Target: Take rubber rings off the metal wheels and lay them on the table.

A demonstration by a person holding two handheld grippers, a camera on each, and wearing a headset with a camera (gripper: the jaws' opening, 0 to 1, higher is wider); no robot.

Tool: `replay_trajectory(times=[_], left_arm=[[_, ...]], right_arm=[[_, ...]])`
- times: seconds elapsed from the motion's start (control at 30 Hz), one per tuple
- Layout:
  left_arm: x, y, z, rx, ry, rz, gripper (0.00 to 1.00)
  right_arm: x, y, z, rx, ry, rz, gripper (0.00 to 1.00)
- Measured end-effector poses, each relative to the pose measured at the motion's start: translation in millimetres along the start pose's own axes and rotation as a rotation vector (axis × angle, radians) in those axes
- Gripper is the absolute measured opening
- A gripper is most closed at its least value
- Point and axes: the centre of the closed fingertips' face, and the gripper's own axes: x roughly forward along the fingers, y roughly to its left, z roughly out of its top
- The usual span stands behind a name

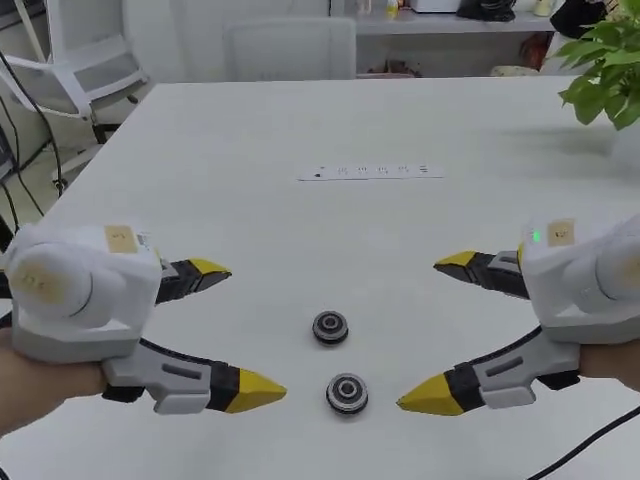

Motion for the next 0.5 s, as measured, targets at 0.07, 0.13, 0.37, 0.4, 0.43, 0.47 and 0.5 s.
replay_trajectory(times=[0.07, 0.13, 0.37, 0.4, 0.43, 0.47, 0.5], left_arm=[[4.9, -0.6, -2.0, -0.001, 0.002, -0.009, 0.86], [9.4, -1.9, -3.9, -0.003, 0.008, -0.023, 0.85], [23.4, -2.9, -9.0, -0.001, 0.023, -0.047, 0.82], [25.6, -3.8, -9.3, -0.003, 0.022, -0.053, 0.82], [27.0, -4.3, -9.3, -0.004, 0.02, -0.057, 0.81], [29.2, -4.8, -9.6, -0.009, 0.019, -0.063, 0.81], [30.6, -5.5, -9.9, -0.016, 0.019, -0.071, 0.81]], right_arm=[[5.1, 1.7, -2.9, -0.008, 0.002, 0.013, 0.97], [9.5, 3.4, -4.7, -0.013, 0.005, 0.026, 0.92], [24.1, 7.7, -8.4, -0.017, 0.001, 0.063, 0.89], [25.5, 7.7, -9.5, -0.018, 0.004, 0.065, 0.88], [27.5, 7.2, -12.1, -0.019, 0.01, 0.066, 0.88], [28.6, 7.4, -13.8, -0.022, 0.015, 0.069, 0.87], [29.6, 8.4, -15.2, -0.025, 0.019, 0.074, 0.86]])
